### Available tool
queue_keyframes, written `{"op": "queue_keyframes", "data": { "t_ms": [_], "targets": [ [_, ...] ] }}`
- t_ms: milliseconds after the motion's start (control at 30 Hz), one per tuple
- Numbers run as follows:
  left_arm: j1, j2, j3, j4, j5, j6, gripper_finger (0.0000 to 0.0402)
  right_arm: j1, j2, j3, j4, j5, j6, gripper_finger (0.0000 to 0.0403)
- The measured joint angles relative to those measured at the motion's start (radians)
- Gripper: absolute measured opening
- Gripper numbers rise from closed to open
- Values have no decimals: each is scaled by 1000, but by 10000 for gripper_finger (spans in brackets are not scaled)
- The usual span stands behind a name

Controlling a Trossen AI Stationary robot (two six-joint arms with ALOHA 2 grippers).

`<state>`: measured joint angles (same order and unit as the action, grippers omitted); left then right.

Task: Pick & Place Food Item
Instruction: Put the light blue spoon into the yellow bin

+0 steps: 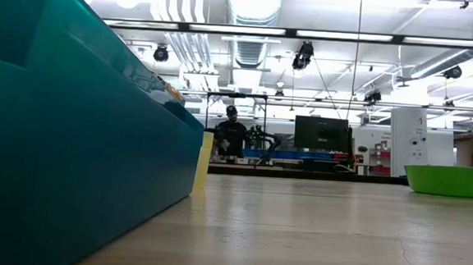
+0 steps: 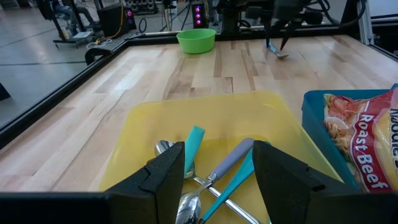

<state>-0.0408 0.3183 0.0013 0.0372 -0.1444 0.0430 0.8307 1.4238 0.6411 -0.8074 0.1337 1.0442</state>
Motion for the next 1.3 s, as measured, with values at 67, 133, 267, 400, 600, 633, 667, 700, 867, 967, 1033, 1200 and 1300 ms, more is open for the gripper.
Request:
{"op": "queue_keyframes", "data": {
  "t_ms": [67, 133, 267, 400, 600, 633, 667, 700, 867, 967, 1033, 1200, 1300],
  "targets": [
    [0, 0, 0, 0, 0, 0, 189, 0, -24, -28, 34, 0, 17, 176],
    [0, 0, 0, 0, 0, 0, 189, -1, -48, -51, 61, 0, 33, 176],
    [0, 0, 0, 0, 0, 0, 189, -17, -83, -76, 103, 14, 55, 176],
    [0, 0, 0, 0, 0, 0, 189, -56, -78, -80, 152, 74, 65, 176],
    [0, 0, 0, 0, 0, 0, 189, -134, -7, -66, 185, 63, 58, 176],
    [0, 0, 0, 0, 0, 0, 189, -142, 4, -59, 186, 62, 48, 176],
    [0, 0, 0, 0, 0, 0, 189, -149, 15, -51, 186, 62, 30, 176],
    [0, 0, 0, 0, 0, 0, 189, -155, 26, -41, 189, 62, 12, 176],
    [0, 0, 0, 0, 0, 0, 189, -163, 77, 21, 219, 90, -79, 176],
    [0, 0, 0, 0, 0, 0, 189, -163, 120, 60, 219, 111, -79, 176],
    [0, 0, 0, 0, 0, 0, 189, -163, 153, 82, 218, 114, -71, 176],
    [0, 0, 0, 0, 0, 0, 189, -163, 214, 111, 212, 121, -67, 176],
    [0, 0, 0, 0, 0, 0, 189, -163, 221, 115, 212, 120, -65, 176]
  ]
}}
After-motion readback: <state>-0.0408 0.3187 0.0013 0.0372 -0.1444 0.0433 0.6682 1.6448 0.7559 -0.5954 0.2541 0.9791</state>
